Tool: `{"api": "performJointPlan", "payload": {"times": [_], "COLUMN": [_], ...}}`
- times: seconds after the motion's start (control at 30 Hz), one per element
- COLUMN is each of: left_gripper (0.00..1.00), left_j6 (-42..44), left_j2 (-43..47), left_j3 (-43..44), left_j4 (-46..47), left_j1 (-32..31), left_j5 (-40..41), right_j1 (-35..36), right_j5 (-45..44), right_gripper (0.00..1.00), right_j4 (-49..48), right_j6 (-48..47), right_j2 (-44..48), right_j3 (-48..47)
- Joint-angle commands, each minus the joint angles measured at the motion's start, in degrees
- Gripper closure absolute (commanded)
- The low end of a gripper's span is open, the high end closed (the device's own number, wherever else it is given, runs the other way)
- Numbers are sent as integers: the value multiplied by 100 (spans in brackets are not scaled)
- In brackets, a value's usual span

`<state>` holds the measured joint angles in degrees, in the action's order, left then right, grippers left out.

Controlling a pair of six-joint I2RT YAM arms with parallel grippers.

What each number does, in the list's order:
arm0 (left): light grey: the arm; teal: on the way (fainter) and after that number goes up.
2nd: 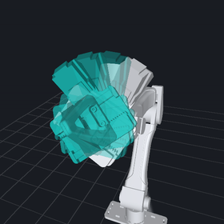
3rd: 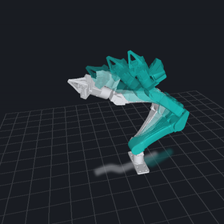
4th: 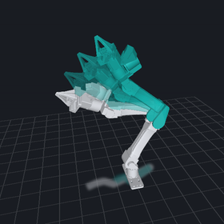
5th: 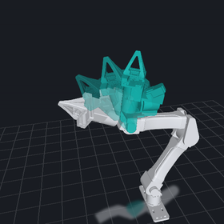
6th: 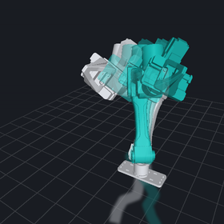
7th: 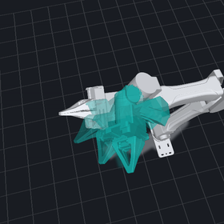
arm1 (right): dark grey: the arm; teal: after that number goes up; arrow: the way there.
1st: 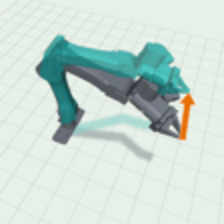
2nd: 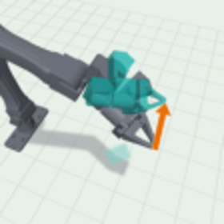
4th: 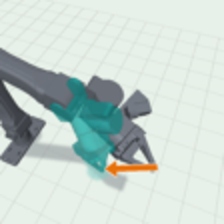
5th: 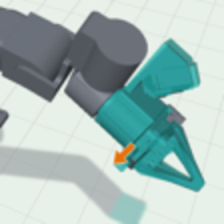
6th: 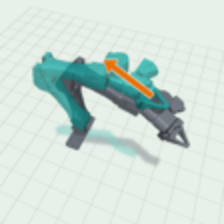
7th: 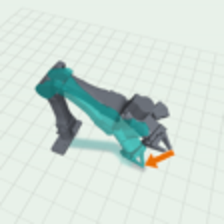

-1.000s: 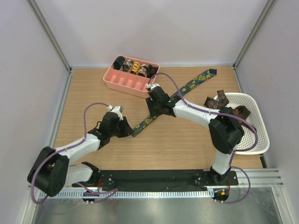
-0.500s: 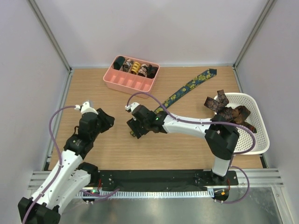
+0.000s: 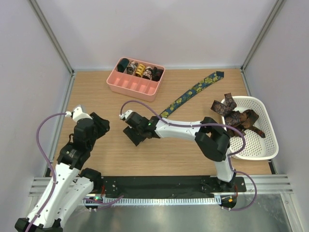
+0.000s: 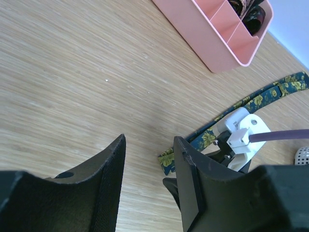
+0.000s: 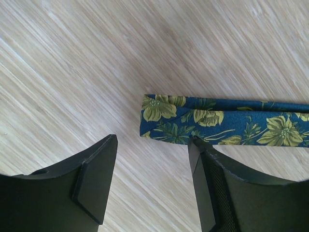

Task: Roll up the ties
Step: Roll the tie

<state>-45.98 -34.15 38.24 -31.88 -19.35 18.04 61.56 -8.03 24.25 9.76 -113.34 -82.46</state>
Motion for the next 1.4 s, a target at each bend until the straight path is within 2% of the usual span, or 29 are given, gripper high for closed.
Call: {"api": "performJointPlan", "payload": {"times": [0.0,0.5,0.8,0.9,0.93,1.07,1.2,1.3,1.37], "left_gripper": [54,54,53,53,53,51,48,39,36], "left_j6": [141,256,326,344,344,431,677,967,1196], "left_j2": [-74,-250,-241,-285,-276,-381,-714,-1083,-1304], "left_j3": [237,202,184,175,166,88,-254,-544,-668], "left_j4": [-125,-29,-38,-20,-11,207,787,1542,2025], "left_j1": [37,37,28,37,28,28,28,37,37], "left_j5": [200,182,173,147,129,-90,-765,-1661,-2170], "right_j1": [23,14,-39,-48,-65,-170,-425,-767,-926], "right_j5": [-128,74,-163,-164,-129,293,1064,1979,2612], "right_gripper": [32,32,55,66,72,85,85,85,85], "right_j4": [124,168,352,361,352,203,-217,-700,-956], "right_j6": [-123,-62,-106,-123,-115,-114,-80,87,280], "right_j2": [-109,-716,-804,-856,-857,-760,-505,-233,-57], "right_j3": [-350,-491,-464,-500,-500,-430,-166,281,475]}}
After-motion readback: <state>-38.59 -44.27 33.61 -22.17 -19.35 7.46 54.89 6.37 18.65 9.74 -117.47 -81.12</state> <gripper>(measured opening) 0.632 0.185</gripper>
